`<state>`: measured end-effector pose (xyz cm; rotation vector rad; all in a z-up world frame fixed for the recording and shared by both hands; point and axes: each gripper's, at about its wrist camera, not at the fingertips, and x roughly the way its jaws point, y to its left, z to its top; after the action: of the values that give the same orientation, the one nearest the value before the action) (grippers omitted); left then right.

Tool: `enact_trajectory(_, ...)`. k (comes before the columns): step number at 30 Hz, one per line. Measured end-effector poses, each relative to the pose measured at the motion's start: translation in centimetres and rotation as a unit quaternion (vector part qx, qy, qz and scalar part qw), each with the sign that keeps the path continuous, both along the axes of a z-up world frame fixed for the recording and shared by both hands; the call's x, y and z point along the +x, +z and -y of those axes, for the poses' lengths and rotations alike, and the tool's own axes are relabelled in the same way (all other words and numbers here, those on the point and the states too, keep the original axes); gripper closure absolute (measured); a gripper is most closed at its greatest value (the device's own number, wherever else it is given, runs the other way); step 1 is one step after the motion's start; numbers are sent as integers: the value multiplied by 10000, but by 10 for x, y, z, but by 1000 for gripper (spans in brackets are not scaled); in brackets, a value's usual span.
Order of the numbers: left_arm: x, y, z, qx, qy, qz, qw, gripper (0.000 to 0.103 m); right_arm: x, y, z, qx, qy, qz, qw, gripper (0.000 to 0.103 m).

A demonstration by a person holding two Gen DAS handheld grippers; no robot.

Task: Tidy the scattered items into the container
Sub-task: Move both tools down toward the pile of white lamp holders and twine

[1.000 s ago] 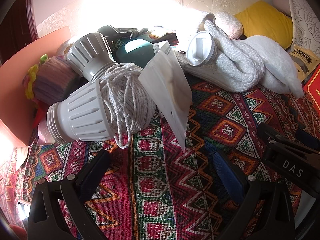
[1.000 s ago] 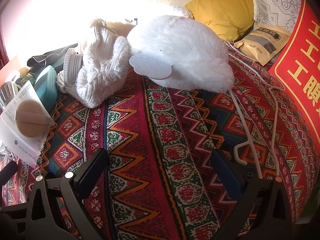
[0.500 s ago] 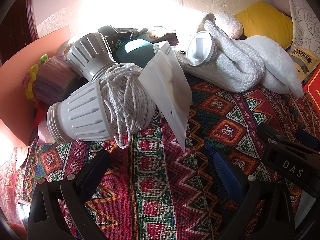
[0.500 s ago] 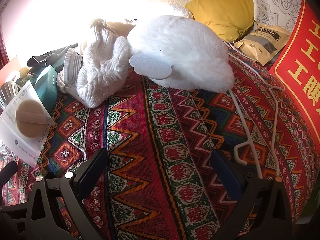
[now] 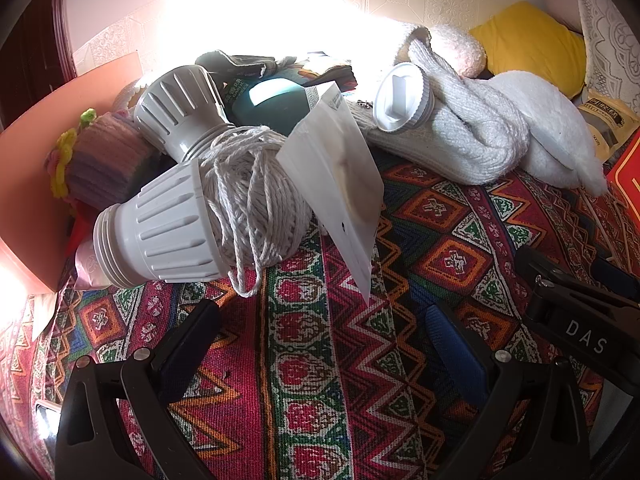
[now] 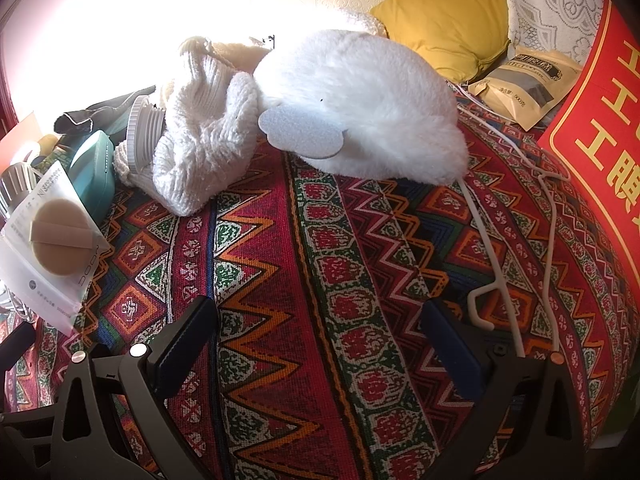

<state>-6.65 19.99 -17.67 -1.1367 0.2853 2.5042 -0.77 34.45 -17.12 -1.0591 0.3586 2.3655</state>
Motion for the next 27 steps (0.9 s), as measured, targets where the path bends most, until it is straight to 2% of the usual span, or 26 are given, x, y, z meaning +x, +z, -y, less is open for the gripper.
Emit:
enact_trajectory(22,-1,1,-1,-53,58,0,10000,0,0,0,1,26,-9,12,10000,1)
enact_trajectory(27,-16,4,-8,-203,35,326,9993,0,-5,0,-2,-40,1,72,10000,1)
